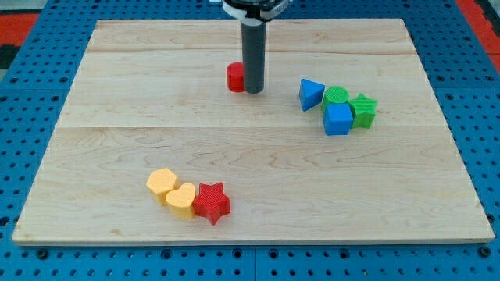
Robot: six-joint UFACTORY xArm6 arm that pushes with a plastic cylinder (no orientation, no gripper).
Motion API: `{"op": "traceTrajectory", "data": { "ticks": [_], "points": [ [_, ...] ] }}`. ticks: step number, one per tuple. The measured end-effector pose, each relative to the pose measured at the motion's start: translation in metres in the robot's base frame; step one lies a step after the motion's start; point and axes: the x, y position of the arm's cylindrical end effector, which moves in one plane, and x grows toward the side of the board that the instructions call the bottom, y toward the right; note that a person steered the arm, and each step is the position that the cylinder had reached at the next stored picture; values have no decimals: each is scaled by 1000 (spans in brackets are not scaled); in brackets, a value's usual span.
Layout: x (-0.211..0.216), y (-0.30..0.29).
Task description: Move the red circle towards top left
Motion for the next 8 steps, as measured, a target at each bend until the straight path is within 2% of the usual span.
{"op": "traceTrajectory", "data": {
  "ticks": [1,3,4,5,6,8],
  "points": [
    [-21,-35],
    [-62,-64],
    [-83,-111],
    [-87,-155],
    [-87,-173],
    [-74,-158]
  ]
}}
